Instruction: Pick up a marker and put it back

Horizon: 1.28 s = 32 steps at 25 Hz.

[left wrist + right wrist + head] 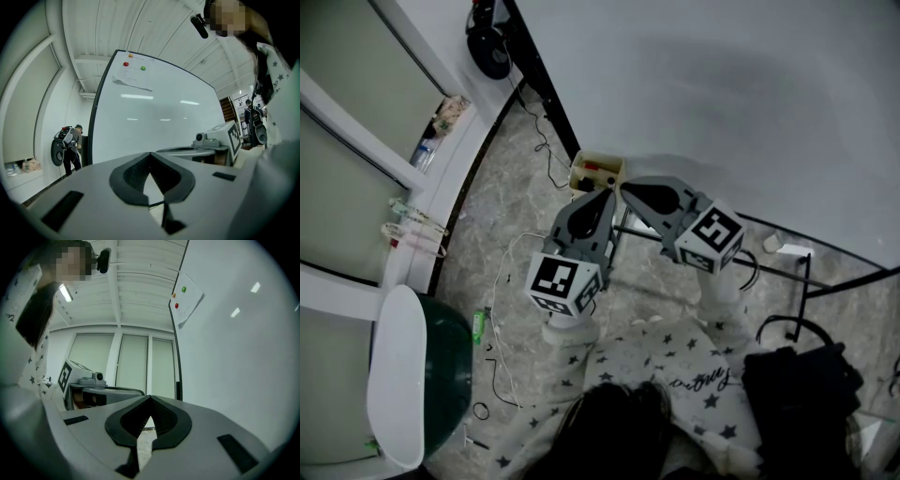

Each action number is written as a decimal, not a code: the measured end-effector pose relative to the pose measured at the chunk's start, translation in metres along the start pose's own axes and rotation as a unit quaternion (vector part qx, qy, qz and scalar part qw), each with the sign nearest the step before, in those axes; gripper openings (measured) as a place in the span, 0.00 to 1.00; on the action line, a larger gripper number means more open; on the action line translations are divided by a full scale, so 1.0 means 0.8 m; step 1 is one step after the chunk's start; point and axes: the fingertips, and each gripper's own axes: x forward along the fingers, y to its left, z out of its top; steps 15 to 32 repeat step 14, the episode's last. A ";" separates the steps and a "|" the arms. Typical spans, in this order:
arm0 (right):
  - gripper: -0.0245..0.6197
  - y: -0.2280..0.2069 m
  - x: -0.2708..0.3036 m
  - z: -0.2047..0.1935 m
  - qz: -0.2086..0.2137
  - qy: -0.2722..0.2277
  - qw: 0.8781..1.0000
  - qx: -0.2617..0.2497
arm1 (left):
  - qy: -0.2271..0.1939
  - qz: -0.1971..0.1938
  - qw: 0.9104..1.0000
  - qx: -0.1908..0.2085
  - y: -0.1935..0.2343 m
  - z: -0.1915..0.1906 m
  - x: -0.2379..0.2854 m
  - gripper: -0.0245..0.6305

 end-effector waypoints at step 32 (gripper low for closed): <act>0.05 0.001 -0.005 0.000 0.005 0.000 1.000 -0.001 | -0.004 0.004 1.000 0.002 -0.004 0.000 0.000 0.04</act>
